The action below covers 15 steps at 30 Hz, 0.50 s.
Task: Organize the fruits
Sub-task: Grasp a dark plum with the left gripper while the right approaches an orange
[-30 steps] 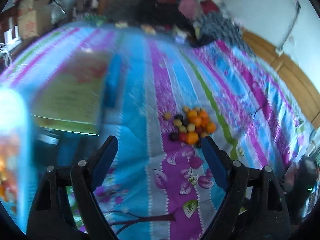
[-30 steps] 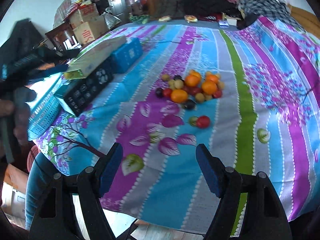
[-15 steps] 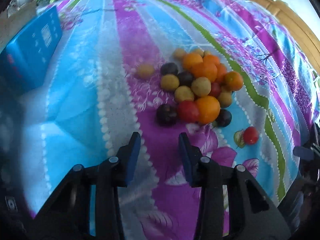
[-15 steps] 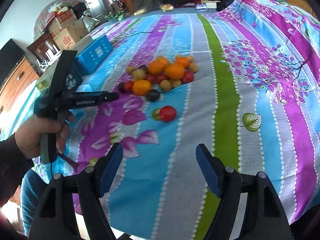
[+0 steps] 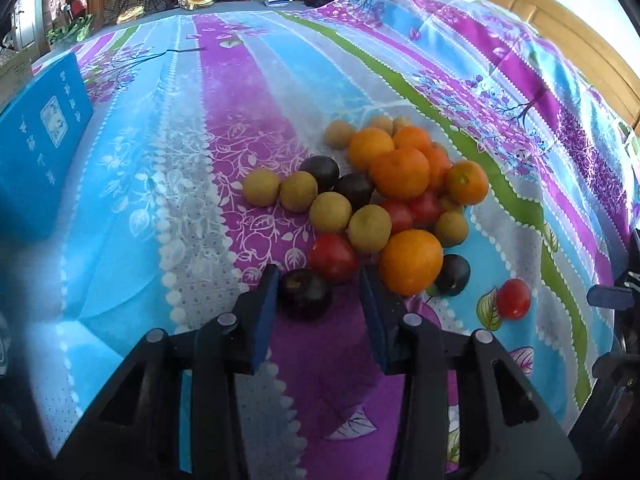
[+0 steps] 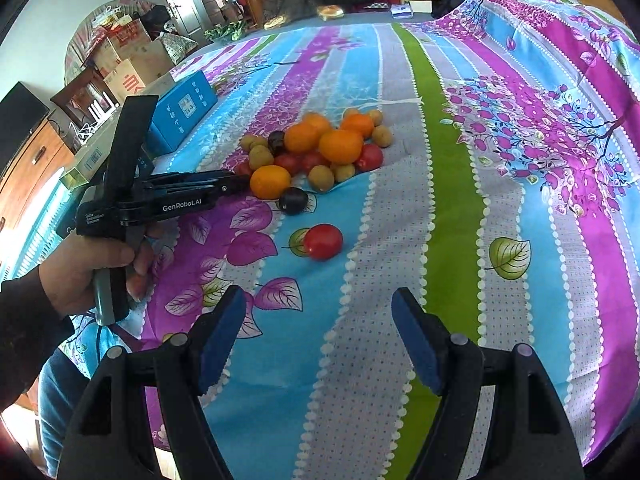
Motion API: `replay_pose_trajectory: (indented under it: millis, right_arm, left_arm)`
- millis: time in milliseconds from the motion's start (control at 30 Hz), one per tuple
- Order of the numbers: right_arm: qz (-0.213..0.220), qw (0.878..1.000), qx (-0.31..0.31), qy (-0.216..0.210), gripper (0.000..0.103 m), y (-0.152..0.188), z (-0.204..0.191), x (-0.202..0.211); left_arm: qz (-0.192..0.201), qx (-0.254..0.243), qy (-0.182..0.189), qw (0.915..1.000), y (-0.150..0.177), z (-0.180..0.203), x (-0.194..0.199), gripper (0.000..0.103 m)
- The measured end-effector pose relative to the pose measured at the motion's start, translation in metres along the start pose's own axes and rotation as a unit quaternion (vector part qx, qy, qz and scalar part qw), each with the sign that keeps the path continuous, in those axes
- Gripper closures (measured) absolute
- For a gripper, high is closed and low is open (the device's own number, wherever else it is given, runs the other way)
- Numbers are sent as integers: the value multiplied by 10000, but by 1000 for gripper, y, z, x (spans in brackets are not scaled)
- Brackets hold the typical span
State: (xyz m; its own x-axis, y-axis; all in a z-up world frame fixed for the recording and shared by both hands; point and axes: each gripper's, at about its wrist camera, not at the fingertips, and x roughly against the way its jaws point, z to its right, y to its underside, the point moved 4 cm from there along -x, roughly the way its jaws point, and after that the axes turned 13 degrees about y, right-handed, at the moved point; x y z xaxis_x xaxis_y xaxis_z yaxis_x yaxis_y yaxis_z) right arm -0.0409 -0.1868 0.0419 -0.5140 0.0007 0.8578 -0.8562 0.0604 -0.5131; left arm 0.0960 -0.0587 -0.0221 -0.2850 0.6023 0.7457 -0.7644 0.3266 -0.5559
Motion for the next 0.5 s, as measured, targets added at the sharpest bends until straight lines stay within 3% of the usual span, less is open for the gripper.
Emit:
replay_pose_trajectory:
  millis: [300, 400, 500]
  right_arm:
    - [6, 10000, 0, -3, 24, -8, 0, -7]
    - [51, 10000, 36, -2, 25, -13, 0, -8]
    - [151, 9999, 29, -44, 32, -26, 7, -9]
  left_arm:
    - [132, 117, 22, 9998, 8, -2, 5, 64]
    - [156, 164, -62, 9997, 7, -3, 8, 76]
    - [184, 255, -102, 9995, 12, -3, 14, 77]
